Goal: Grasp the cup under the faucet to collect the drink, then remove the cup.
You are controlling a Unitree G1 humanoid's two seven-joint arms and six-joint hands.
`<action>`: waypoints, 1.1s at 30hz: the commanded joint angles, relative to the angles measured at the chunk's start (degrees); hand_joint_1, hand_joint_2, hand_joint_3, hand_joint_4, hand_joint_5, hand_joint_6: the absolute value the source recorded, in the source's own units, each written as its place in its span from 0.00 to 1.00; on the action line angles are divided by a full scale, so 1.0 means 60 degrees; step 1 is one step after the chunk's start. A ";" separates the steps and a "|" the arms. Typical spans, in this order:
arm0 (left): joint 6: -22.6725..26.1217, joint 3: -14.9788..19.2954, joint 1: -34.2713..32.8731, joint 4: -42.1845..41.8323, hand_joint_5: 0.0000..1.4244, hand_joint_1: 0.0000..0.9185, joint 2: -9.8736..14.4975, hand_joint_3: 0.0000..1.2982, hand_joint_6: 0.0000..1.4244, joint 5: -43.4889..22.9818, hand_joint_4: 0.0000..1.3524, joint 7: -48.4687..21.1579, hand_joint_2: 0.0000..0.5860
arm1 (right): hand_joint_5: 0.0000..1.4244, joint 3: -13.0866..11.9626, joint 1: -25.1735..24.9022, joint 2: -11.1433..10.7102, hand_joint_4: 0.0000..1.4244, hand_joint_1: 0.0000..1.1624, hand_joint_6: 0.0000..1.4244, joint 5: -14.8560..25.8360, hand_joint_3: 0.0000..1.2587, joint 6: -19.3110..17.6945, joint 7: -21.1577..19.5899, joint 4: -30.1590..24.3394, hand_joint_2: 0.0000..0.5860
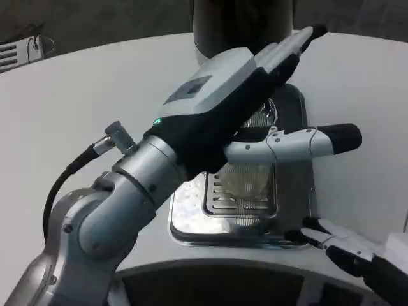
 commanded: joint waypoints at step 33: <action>0.0169 0.0296 0.0240 0.0168 0.00 0.00 0.0207 0.00 0.07 0.0295 0.00 -0.0983 0.00 | 0.05 0.2541 -0.2129 0.2298 0.02 0.62 0.06 -0.0538 0.00 0.0081 -0.4392 0.3342 0.40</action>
